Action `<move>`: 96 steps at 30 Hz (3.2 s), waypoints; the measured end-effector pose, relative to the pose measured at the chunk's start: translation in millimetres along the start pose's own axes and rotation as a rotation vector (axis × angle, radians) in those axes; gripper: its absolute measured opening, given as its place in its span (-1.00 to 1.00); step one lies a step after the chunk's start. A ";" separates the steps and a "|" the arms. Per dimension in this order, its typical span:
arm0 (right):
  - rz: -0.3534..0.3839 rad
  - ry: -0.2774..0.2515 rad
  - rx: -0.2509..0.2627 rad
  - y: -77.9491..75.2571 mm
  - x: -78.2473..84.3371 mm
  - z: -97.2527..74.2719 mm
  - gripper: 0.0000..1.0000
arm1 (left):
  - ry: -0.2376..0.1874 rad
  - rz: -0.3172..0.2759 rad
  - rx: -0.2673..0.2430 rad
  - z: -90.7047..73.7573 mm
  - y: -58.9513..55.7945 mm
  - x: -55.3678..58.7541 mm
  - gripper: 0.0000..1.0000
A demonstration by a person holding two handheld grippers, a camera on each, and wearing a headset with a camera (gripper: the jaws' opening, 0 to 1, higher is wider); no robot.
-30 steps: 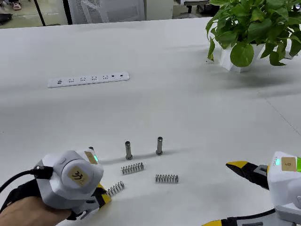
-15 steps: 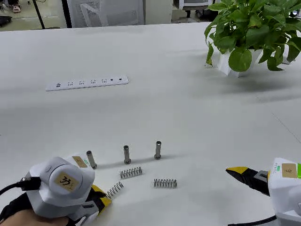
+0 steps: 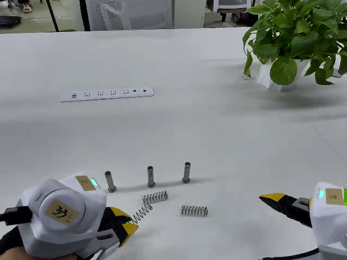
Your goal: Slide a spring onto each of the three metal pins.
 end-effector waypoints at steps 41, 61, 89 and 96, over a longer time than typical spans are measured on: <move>-0.005 -0.094 -0.434 39.8 -64.2 9.5 -0.49 | -0.179 0.252 0.254 1.5 -78.9 -17.4 -0.81; 0.014 -0.077 -0.504 48.9 -68.8 15.4 -0.70 | -0.171 0.294 0.312 -3.3 -77.7 -17.0 -0.81; -0.132 -0.048 -0.435 51.0 -85.3 9.8 -0.78 | -0.177 0.232 0.312 2.6 -81.3 -17.4 -0.81; -0.200 -0.089 -0.422 52.2 -102.7 8.1 -0.95 | -0.203 0.235 0.306 4.5 -83.5 -22.4 -0.82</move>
Point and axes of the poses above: the centre of the closed fingertips' face, and the gripper's own axes: z roughly forward along the fingers, y roughly to its left, x roughly out of its underside, the point moved 4 cm from there along -z, roughly backward along the fingers, and after that the axes turned 10 degrees about -z, right-handed, at the moved point
